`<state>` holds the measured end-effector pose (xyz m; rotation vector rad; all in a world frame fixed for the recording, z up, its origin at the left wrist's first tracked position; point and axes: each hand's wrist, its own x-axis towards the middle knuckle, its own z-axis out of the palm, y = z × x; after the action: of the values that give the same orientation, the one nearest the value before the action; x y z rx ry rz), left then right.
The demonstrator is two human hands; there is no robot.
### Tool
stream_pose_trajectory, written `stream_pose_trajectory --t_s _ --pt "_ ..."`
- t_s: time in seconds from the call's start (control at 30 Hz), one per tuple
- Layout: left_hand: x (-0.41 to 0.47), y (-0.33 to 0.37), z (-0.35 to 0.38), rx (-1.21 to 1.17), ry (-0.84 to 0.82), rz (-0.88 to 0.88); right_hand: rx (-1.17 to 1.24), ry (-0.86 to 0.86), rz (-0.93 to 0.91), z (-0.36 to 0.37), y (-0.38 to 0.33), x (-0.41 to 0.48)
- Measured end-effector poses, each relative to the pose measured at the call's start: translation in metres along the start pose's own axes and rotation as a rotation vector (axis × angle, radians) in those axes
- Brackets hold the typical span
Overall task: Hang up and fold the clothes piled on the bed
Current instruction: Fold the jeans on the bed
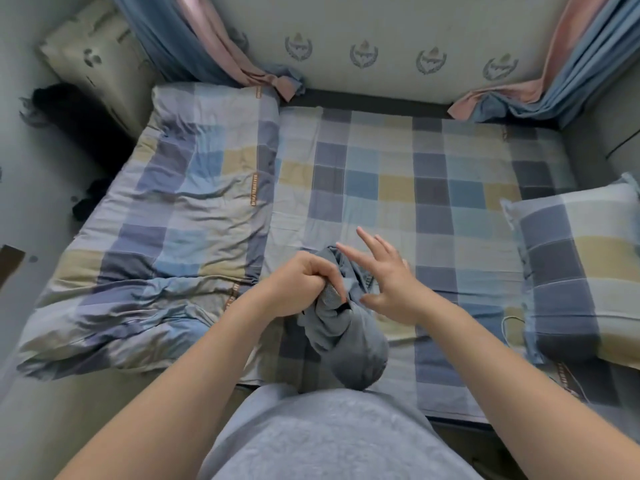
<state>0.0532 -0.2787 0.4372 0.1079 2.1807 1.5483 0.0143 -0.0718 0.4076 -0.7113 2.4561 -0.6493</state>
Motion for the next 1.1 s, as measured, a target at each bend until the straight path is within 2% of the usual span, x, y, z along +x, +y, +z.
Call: stream_pose_trajectory --t_s 0.07,0.17,0.3,0.4,0.47,0.57,0.63,0.7,0.8,0.93,1.0,1.1 --pt "-0.005 0.010 -0.003 0.014 -0.013 0.034 -0.096 -0.075 -0.041 -0.002 -0.009 0.007" --pt "-0.006 0.017 -0.006 -0.041 0.030 0.064 -0.099 -0.221 -0.006 0.004 -0.013 0.010" --pt "-0.008 0.022 -0.011 -0.099 0.136 0.080 0.126 -0.326 0.169 0.019 0.005 -0.003" --pt "-0.008 0.019 -0.012 -0.138 0.213 0.085 0.359 -0.337 0.228 0.034 0.010 -0.013" --pt "-0.006 0.015 -0.013 -0.184 0.265 0.094 0.496 -0.292 0.233 0.047 0.009 -0.018" --pt "-0.002 0.009 -0.015 -0.224 0.375 0.104 0.579 -0.058 0.270 0.057 0.009 -0.022" --pt "0.004 0.004 -0.018 -0.151 0.484 0.060 0.665 0.099 0.338 0.052 0.011 -0.024" --pt "0.009 -0.004 -0.023 0.011 0.525 -0.034 0.814 0.219 0.407 0.038 0.012 -0.024" --pt "0.008 -0.013 -0.023 0.176 0.320 -0.139 0.966 0.324 0.423 0.013 0.009 -0.024" --pt "0.002 -0.007 0.011 0.178 0.017 -0.126 1.029 0.340 0.316 -0.009 -0.003 -0.026" --pt "0.004 -0.006 0.033 0.212 -0.011 -0.065 1.005 0.304 0.230 -0.015 -0.015 -0.029" --pt "0.011 -0.009 0.056 0.188 0.067 0.025 0.905 0.278 0.067 -0.023 -0.034 -0.039"
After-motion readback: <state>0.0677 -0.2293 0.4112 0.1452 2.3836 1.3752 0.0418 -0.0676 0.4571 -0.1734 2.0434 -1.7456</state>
